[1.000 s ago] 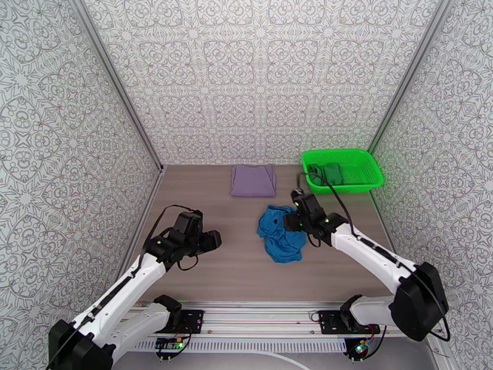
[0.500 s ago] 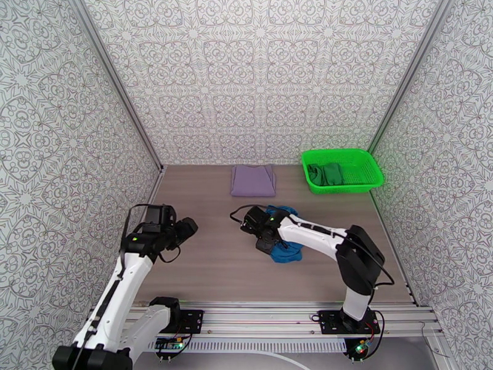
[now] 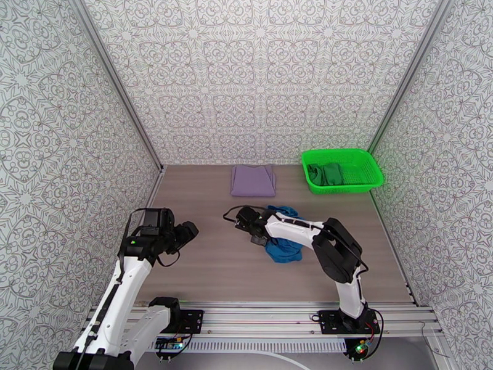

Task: Fold and stack the mixed laundry pile

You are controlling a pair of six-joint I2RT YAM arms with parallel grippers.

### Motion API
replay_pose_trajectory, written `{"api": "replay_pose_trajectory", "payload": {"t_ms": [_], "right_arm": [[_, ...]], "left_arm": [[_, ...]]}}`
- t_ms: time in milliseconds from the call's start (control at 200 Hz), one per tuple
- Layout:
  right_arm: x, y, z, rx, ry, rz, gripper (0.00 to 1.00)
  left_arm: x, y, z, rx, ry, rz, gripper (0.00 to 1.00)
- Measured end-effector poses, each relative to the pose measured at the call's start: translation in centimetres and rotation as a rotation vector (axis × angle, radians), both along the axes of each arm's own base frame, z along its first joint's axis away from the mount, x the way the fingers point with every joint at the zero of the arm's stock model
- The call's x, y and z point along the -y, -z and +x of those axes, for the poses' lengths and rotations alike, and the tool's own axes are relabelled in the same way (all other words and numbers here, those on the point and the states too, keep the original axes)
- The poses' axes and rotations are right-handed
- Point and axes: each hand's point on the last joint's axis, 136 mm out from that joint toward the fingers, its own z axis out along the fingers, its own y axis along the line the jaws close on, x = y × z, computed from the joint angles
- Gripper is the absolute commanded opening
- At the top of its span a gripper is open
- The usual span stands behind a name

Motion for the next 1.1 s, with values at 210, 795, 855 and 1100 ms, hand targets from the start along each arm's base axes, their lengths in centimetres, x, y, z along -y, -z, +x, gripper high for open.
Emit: {"api": "replay_pose_trajectory", "payload": {"t_ms": [210,795,855,1100], "right_arm": [[0.4,-0.1,0.8,0.009,0.035,0.019,0.00],[7.0,-34.1,5.7,0.503,0.393,0.630,0.00],[7.7,-34.7,5.6,0.510,0.430,0.640,0.00],[7.9,-32.2,5.5,0.430,0.511,0.595,0.00]], "left_arm": [[0.6,-0.1,-0.1,0.002,0.020,-0.007,0.62],[12.6,1.8,0.7,0.094,0.483,0.064,0.75],[14.4,1.9,0.9,0.121,0.549,0.074,0.82],[23.8,0.4,0.4,0.280,0.859,0.106,0.94]]}}
